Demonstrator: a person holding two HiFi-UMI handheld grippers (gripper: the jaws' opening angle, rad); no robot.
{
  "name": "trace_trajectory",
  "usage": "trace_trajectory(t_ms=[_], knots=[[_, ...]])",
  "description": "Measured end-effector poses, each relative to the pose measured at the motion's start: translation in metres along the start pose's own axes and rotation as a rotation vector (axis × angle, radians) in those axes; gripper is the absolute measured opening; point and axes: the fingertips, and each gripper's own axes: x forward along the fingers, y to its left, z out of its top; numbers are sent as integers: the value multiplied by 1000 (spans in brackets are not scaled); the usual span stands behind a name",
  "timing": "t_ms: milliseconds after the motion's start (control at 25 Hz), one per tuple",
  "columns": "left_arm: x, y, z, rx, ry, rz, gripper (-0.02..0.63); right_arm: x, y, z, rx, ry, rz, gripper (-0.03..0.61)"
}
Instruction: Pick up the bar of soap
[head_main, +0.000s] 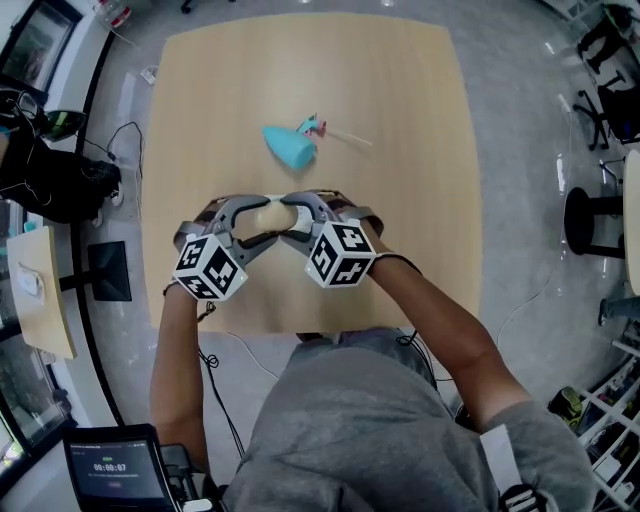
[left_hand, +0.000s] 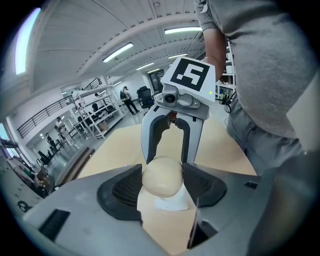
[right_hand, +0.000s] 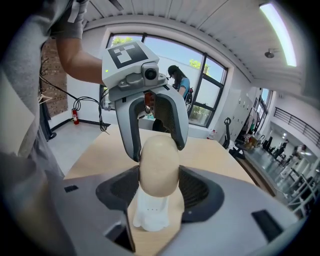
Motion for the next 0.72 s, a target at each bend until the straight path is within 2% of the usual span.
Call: trace_trajectory(t_ms=[160, 480, 600, 720], knots=[[-32, -10, 15, 15, -2, 43, 259, -17, 12, 30, -43, -8, -18, 253], [-41, 4, 14, 30, -1, 109, 259, -16, 1, 43, -94, -17, -25, 253], [-46, 7, 7, 22, 15, 134, 259, -7, 0, 49, -117, -36, -9, 253], [-62, -7, -13, -3, 34, 171, 259, 11, 18, 62, -153, -50, 19, 253]])
